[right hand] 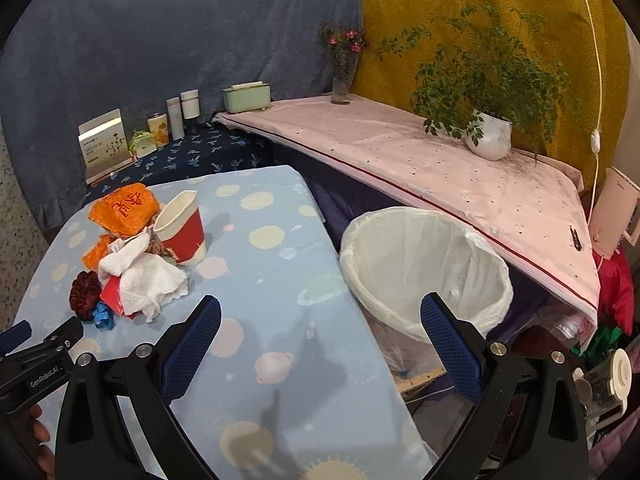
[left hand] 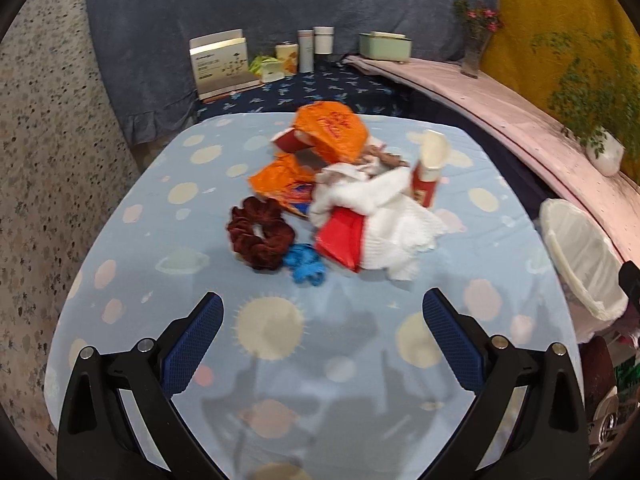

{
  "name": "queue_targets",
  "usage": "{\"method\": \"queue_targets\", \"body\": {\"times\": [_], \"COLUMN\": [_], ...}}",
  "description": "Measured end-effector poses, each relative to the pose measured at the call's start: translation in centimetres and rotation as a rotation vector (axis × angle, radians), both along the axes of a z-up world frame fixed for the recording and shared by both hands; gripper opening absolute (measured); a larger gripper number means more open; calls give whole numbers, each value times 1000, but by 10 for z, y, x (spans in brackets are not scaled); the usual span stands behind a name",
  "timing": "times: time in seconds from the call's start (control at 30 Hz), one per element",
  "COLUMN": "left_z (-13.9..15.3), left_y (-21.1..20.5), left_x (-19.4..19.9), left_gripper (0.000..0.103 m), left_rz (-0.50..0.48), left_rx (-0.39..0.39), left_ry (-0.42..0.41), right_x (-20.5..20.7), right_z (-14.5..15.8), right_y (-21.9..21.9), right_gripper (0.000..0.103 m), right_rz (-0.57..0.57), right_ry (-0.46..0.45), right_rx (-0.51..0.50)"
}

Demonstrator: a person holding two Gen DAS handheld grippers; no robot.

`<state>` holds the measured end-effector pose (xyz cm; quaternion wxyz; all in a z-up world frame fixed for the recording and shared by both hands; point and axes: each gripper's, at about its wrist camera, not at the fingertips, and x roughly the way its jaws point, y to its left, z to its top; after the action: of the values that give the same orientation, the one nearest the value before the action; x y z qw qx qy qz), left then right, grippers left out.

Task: Collect trash
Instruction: 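Grasp the white tissues with the left gripper while the right gripper grasps the white napkin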

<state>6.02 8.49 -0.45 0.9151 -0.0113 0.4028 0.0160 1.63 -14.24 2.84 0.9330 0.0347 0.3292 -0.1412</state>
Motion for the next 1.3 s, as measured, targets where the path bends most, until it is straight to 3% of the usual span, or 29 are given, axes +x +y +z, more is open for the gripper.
{"method": "queue_targets", "body": {"times": [0.2, 0.5, 0.63, 0.73, 0.8, 0.87, 0.93, 1.3], "left_z": [-2, -3, -16, -28, -32, -33, -32, -14], "left_y": [31, 13, 4, 7, 11, 15, 16, 58], "left_x": [20, 72, 99, 114, 119, 120, 119, 104], "left_gripper": [95, 95, 77, 71, 59, 36, 22, 17], "left_rz": [47, -88, -133, -134, -140, -158, -189, -167], "left_rx": [-12, -56, -73, -103, -128, -161, -179, -245], "left_ry": [-6, -15, 24, 59, 72, 76, 81, 35], "right_x": [30, 61, 69, 73, 77, 81, 86, 115], "right_z": [-11, -32, -41, -45, -49, -53, -56, -78], "right_y": [26, 45, 52, 58, 63, 70, 76, 130], "right_gripper": [96, 93, 89, 89, 89, 88, 85, 57], "right_rz": [61, 81, 97, 109, 124, 141, 160, 301], "right_ry": [19, 69, 94, 106, 114, 122, 130, 182], "right_rx": [43, 66, 59, 56, 57, 68, 83, 186]}}
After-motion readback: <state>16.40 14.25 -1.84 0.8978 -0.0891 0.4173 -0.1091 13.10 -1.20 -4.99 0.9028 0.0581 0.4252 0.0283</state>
